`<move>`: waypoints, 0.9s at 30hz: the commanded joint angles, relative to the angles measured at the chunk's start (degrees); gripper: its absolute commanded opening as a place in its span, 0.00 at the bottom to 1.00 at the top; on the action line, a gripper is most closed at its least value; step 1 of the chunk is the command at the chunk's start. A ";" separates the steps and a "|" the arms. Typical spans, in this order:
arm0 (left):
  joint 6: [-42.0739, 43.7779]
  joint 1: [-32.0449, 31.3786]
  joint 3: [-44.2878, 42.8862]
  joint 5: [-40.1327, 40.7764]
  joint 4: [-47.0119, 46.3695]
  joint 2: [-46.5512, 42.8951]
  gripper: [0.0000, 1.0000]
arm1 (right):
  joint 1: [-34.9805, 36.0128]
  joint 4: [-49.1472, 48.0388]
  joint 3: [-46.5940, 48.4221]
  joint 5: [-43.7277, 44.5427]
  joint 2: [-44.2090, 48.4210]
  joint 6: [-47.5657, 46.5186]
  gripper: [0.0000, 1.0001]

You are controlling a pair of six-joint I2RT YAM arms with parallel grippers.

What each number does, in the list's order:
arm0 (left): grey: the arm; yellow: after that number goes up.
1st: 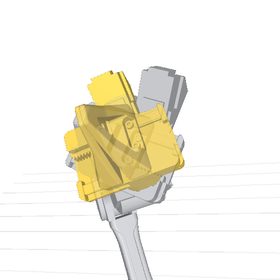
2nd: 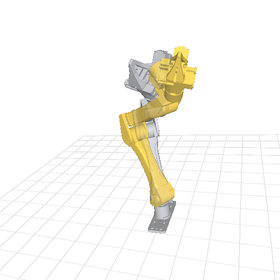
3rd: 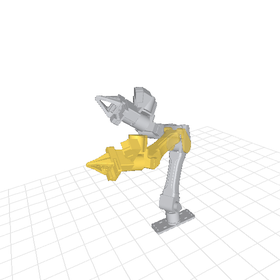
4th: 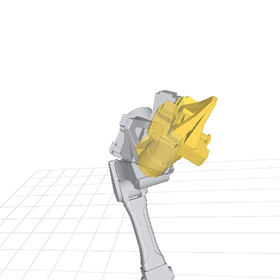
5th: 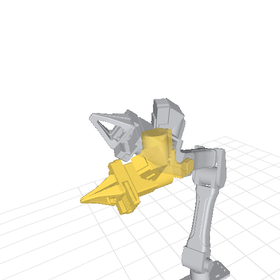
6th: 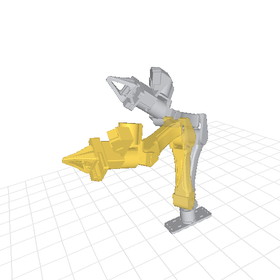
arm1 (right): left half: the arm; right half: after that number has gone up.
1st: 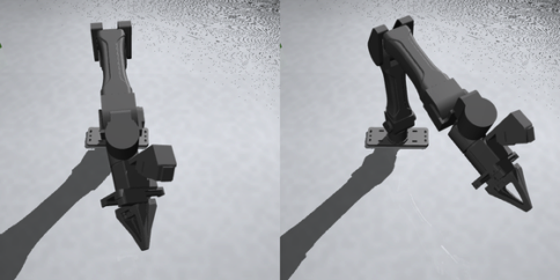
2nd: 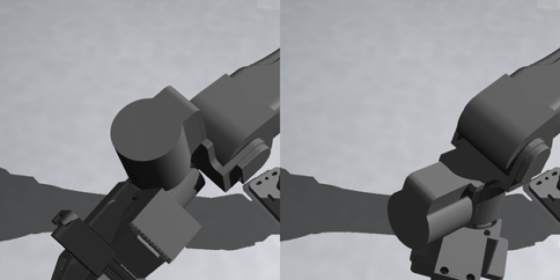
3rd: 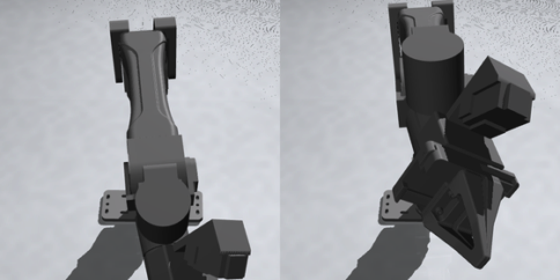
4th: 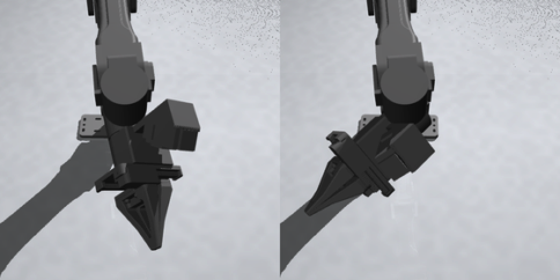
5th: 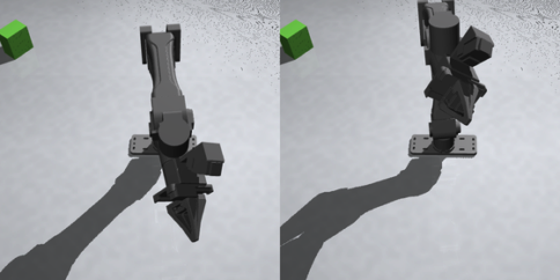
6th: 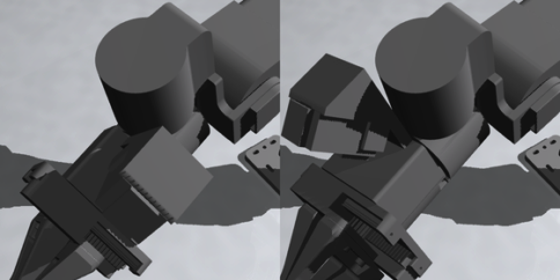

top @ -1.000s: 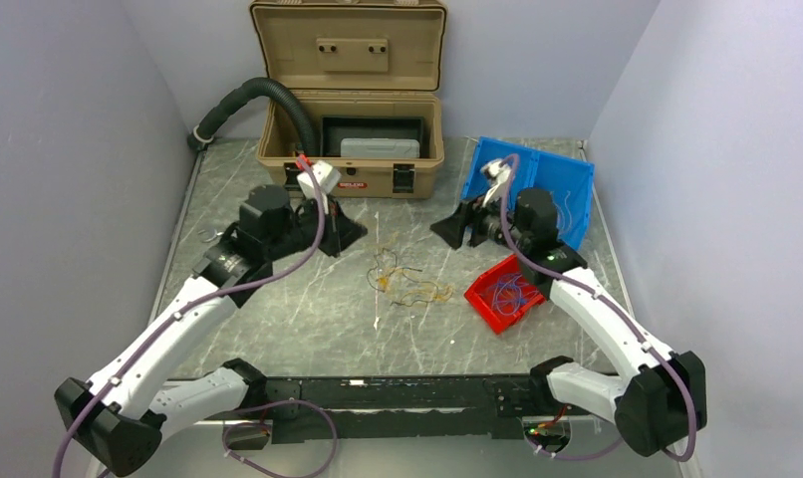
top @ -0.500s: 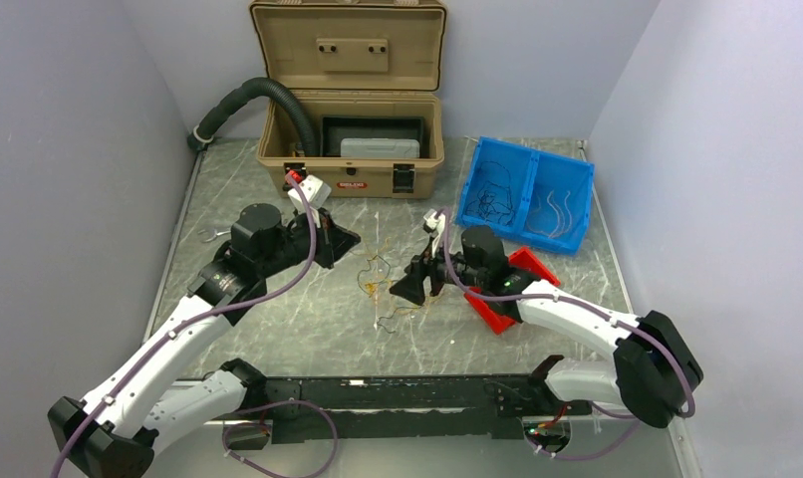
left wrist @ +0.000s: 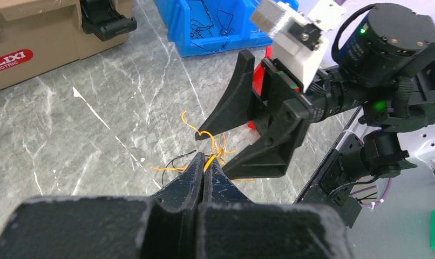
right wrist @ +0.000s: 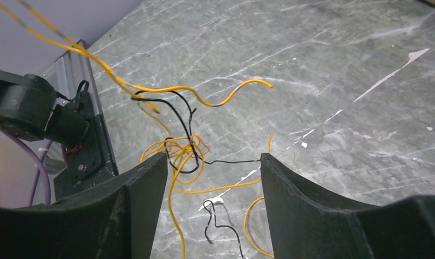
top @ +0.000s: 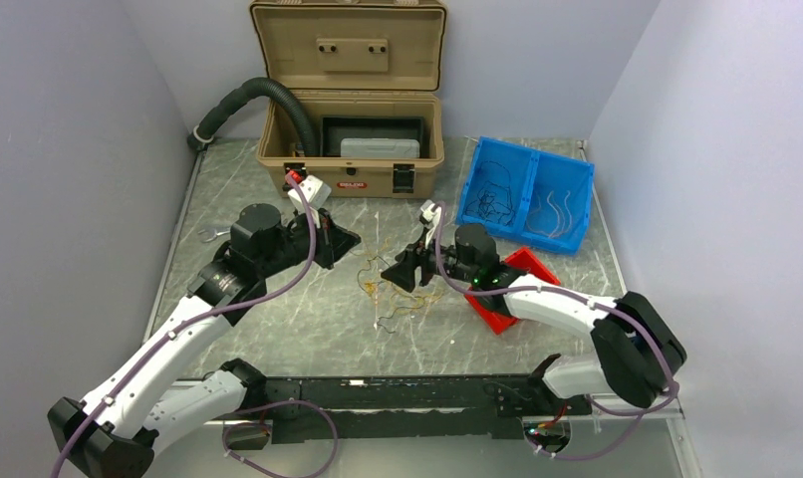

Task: Untangle the cables
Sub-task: Untie the cable.

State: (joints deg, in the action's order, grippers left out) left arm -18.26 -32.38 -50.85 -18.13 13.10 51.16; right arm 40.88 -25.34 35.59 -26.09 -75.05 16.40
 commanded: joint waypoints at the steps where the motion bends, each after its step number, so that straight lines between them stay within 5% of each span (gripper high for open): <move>1: 0.63 0.06 -2.05 -0.32 -1.63 -1.32 0.00 | 0.20 -8.00 3.17 -2.09 -2.29 2.45 0.62; 7: 1.03 0.04 -2.25 0.79 -0.31 -0.91 0.00 | 0.36 -10.44 1.87 -2.70 -0.73 4.74 0.18; 10: 0.17 0.24 -2.30 4.03 1.66 -0.60 0.00 | 0.34 -2.40 4.05 2.18 1.30 4.14 0.00; 13: -2.93 3.33 -4.17 12.87 8.46 0.45 0.00 | 0.18 4.35 4.91 10.11 4.74 4.45 0.00; 20: -2.90 22.61 -10.36 20.63 23.03 0.91 0.00 | -4.26 19.47 4.68 29.14 18.51 8.10 0.00; 27: -6.90 33.83 -6.85 30.00 24.02 -5.59 0.00 | -28.68 43.65 12.65 37.94 22.84 15.35 0.00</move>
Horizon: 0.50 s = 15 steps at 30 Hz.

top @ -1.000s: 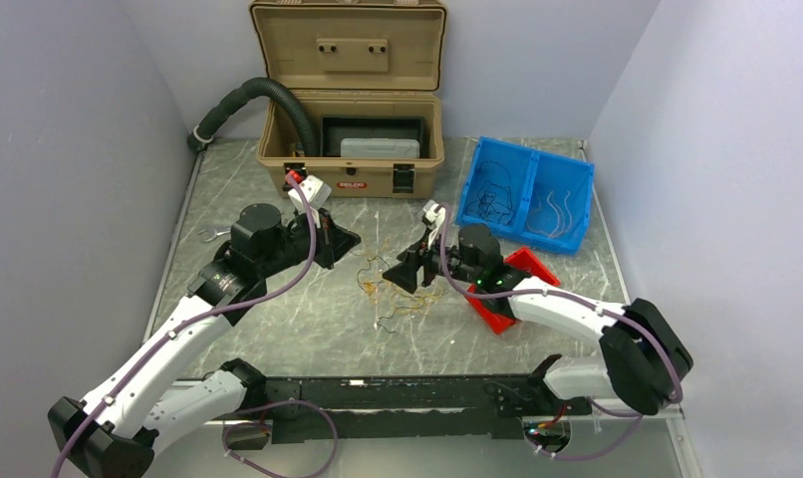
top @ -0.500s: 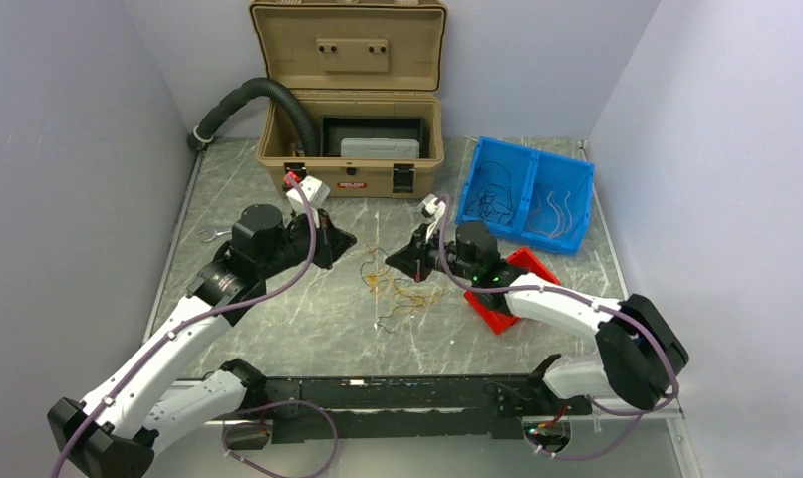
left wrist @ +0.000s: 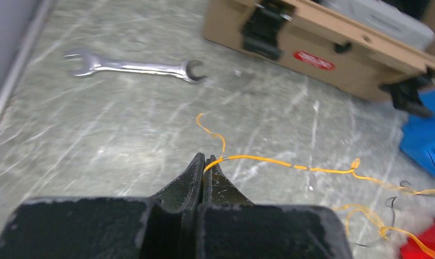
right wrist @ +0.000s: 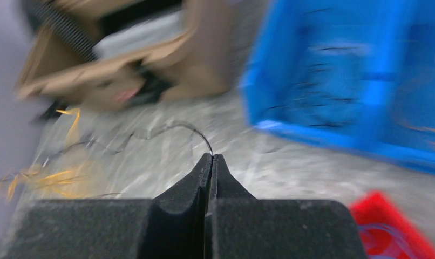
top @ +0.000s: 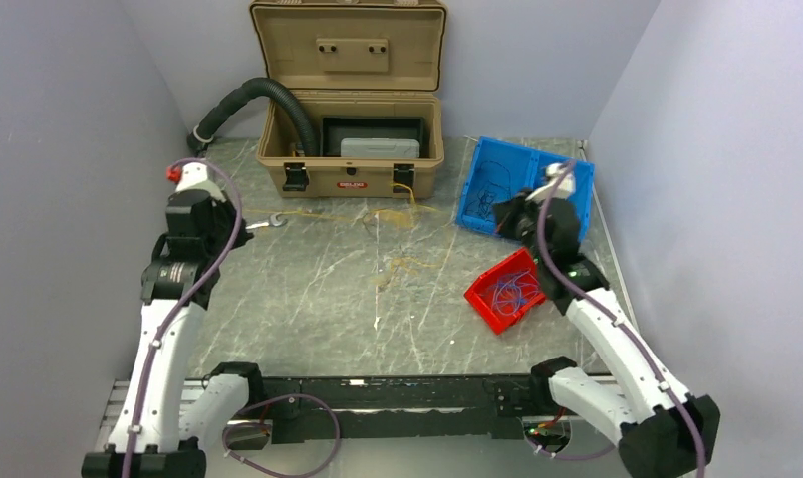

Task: Untangle the cables
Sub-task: Untie the cable.

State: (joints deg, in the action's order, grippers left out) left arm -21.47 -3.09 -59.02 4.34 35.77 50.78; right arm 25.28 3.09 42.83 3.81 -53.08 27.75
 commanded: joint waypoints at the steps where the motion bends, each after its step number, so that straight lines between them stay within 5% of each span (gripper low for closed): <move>1: -4.48 5.63 2.57 8.11 0.78 -6.56 0.00 | -15.72 16.36 6.29 7.84 0.97 3.57 0.00; 8: -7.31 8.68 4.51 14.46 1.82 -10.79 0.00 | -25.01 19.42 12.13 5.71 1.33 1.10 0.00; 15: -2.39 8.69 9.71 -7.50 -9.09 -12.91 0.00 | -26.51 18.09 19.91 -3.68 -1.00 -1.50 0.00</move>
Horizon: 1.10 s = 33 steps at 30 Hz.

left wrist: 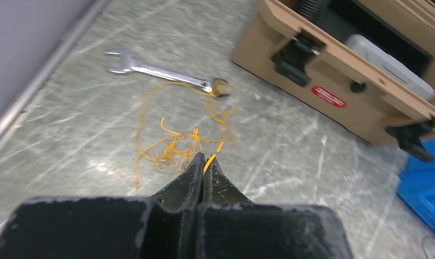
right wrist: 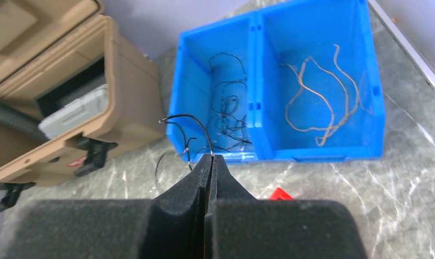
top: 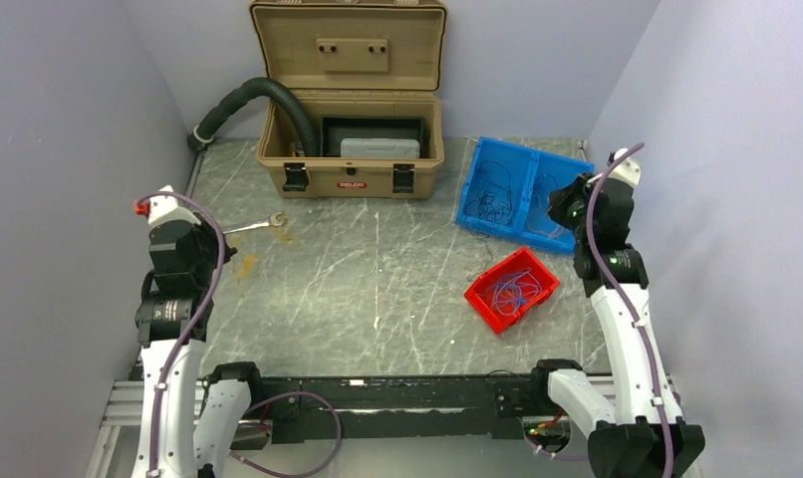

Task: Untangle the cables
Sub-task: Untie the cable, then place the cable in the bin.

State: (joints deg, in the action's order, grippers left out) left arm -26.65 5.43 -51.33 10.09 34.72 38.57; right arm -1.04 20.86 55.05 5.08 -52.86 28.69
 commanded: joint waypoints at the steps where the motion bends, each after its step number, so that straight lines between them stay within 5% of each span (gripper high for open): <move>1: 3.67 0.18 2.63 -16.94 -9.68 -0.75 0.00 | -0.21 1.18 9.81 -6.19 -2.32 -2.98 0.00; 8: 6.71 0.10 3.97 -31.99 -15.66 -1.19 0.00 | -0.26 6.09 25.68 -5.42 -11.64 -4.23 0.00; 21: 7.52 -0.19 5.81 -38.19 -18.32 -0.13 0.00 | -1.28 7.86 51.12 -5.14 -26.72 -3.81 0.00; 33: 7.54 -0.55 5.89 -39.20 -18.54 0.93 0.00 | -4.06 -0.84 45.65 -6.46 -34.66 -5.37 0.00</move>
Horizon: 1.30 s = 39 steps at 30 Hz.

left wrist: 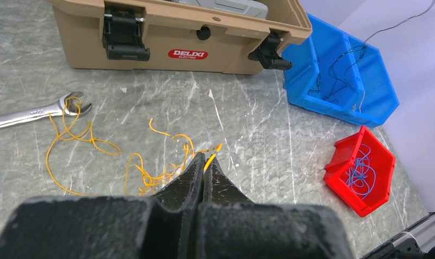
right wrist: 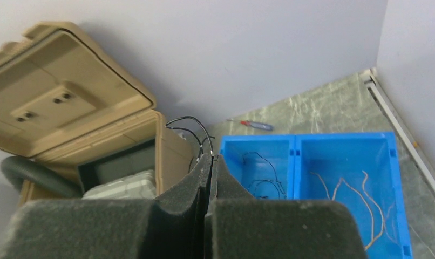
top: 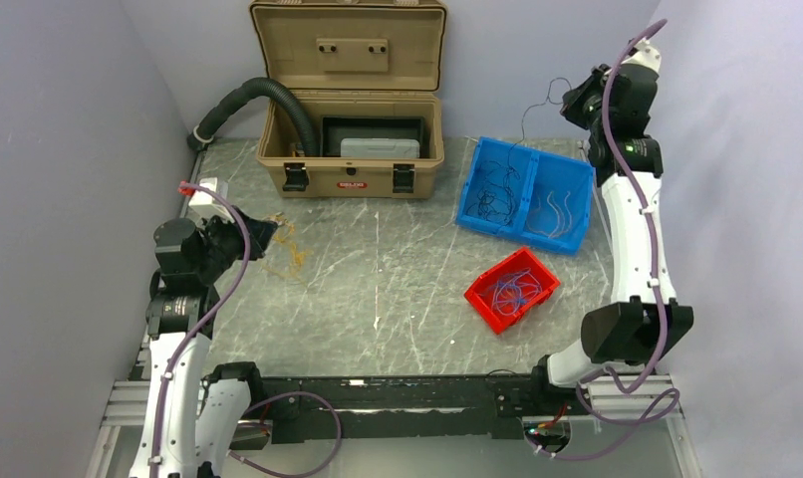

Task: Untangle the cables
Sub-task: Place the cable in the bin.

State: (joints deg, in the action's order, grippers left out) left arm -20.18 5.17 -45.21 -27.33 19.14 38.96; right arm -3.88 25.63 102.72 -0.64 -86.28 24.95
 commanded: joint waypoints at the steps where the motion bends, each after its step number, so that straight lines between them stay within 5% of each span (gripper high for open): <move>1: 1.03 -0.37 -0.22 -1.94 -3.05 0.73 0.00 | -1.22 -6.27 -2.29 -0.21 -2.05 -1.92 0.00; 9: 0.77 -0.69 -0.15 -2.46 -3.36 1.81 0.00 | -1.37 -13.79 -1.05 3.15 -7.37 -3.42 0.00; 15: 1.03 -1.12 -0.19 -2.76 -3.04 2.55 0.00 | -1.57 -8.80 15.08 2.90 -17.15 -4.73 0.00; 21: 1.18 -1.69 0.14 -2.58 -2.92 2.77 0.00 | -1.75 -12.67 12.20 2.02 -17.54 -3.35 0.00; 29: 1.11 -2.00 -0.04 -3.15 -2.92 3.58 0.00 | -2.26 -8.35 22.89 1.03 -22.13 -3.57 0.00; 32: 1.17 -2.04 0.03 -3.07 -2.83 3.34 0.00 | -2.19 -10.12 17.28 1.00 -19.24 -3.59 0.00; 39: 1.24 -2.39 -0.04 -3.29 -2.72 3.40 0.00 | 0.15 -22.04 -13.29 4.54 -7.26 -6.41 0.00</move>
State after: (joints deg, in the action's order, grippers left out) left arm -20.18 3.18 -45.21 -29.15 18.28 42.63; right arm -5.65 10.50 100.07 -0.03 -99.18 21.50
